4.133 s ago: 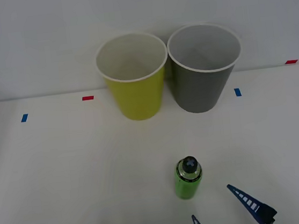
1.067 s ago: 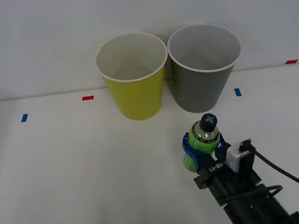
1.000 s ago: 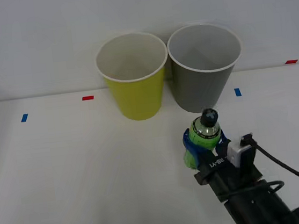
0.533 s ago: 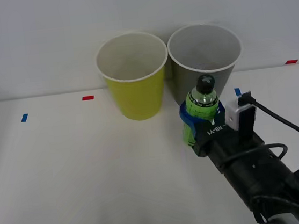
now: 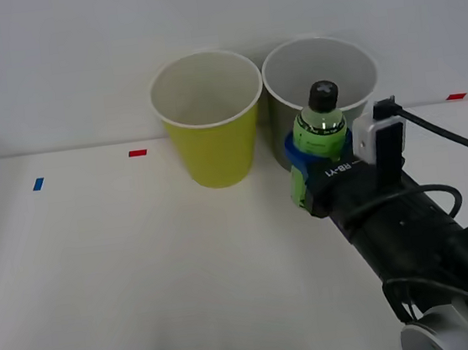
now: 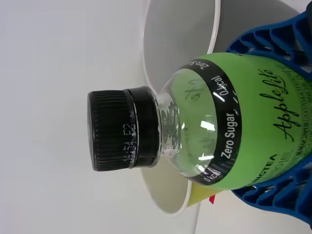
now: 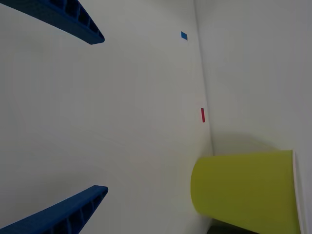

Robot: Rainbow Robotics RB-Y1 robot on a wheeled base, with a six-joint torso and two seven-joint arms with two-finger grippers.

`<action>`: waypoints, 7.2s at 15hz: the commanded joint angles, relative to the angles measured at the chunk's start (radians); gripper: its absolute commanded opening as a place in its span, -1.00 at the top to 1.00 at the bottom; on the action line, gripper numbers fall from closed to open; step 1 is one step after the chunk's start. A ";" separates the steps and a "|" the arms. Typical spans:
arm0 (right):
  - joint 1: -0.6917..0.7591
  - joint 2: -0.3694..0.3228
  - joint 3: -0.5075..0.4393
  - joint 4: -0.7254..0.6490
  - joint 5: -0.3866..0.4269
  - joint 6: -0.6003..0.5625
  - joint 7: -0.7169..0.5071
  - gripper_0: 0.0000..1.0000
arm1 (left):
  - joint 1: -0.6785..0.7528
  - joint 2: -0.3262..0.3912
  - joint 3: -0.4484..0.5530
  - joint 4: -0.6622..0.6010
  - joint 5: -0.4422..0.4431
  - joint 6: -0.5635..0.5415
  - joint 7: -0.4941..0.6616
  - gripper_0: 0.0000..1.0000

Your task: Put cans in the gray bin and PET bottles in the light green bin.

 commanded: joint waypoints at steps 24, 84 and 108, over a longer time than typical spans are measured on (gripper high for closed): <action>-1.068 0.013 -0.097 0.274 -0.123 0.805 -0.347 0.88 | 0.000 0.000 0.000 0.000 0.000 0.000 0.000 -1.00; -0.841 -0.133 -0.244 0.122 -0.210 0.570 -0.272 -1.00 | 0.000 0.000 0.000 0.000 0.000 0.000 0.000 -1.00; 0.296 -0.208 -0.236 -0.074 -0.034 -0.430 -0.236 -1.00 | 0.000 0.000 0.000 0.000 0.000 0.000 0.000 -1.00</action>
